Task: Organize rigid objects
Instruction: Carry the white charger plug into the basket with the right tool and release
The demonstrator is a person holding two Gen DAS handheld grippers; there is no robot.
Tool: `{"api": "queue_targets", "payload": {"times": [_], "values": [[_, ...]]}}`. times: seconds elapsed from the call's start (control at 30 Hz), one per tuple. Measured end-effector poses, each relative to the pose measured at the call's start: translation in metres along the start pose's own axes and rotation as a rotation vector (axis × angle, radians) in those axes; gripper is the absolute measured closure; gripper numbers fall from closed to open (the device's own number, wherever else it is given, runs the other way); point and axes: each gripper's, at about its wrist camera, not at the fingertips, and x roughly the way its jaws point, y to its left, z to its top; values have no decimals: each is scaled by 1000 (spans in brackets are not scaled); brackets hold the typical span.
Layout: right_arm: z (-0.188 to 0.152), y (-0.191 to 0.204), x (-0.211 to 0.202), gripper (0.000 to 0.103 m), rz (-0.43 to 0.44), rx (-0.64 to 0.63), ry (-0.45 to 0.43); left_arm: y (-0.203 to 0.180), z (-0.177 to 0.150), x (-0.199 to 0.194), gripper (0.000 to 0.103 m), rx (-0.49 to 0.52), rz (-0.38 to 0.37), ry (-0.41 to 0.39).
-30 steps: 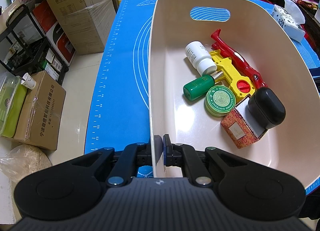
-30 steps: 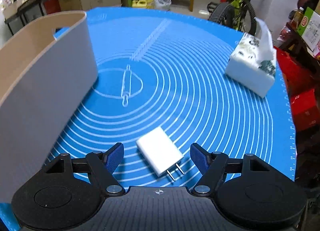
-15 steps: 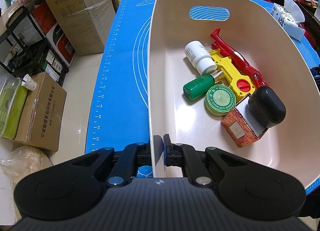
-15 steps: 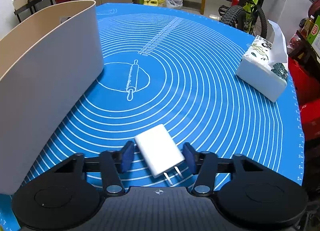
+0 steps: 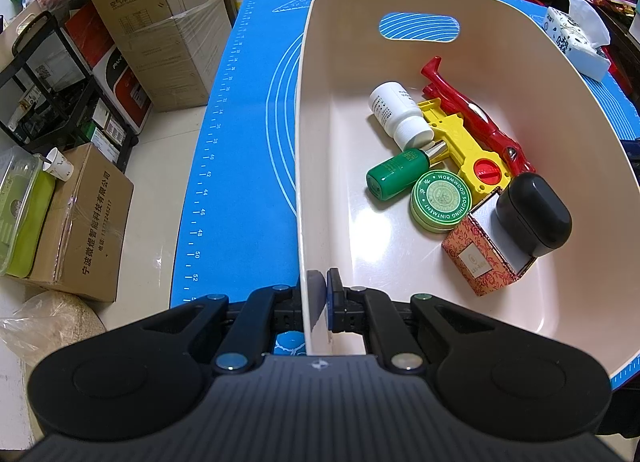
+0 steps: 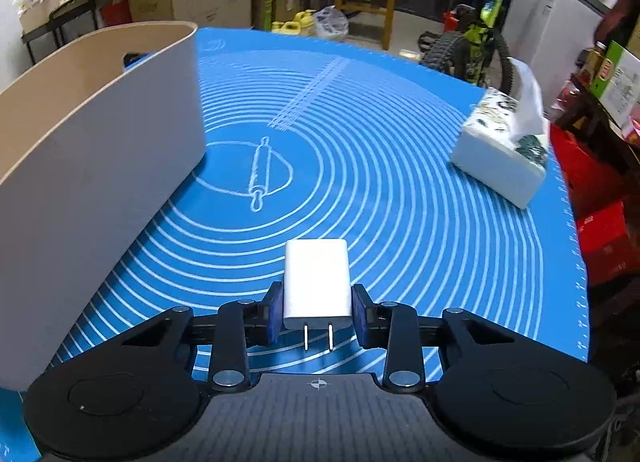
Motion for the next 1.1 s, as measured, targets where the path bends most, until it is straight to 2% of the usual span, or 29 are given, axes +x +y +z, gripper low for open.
{"api": "queue_targets", "payload": {"times": [0.3, 0.53, 0.87, 1.1], "values": [[15, -2, -37, 61, -67, 33, -75, 0, 1, 0, 94, -4, -5, 4], [45, 8, -72, 61, -68, 45, -166, 1, 2, -1, 95, -8, -7, 5], [100, 56, -111, 61, 11, -5, -291, 1, 2, -1, 95, -17, -5, 1], [123, 105, -103, 61, 90, -78, -292, 2, 2, -1, 95, -21, -8, 3]]}}
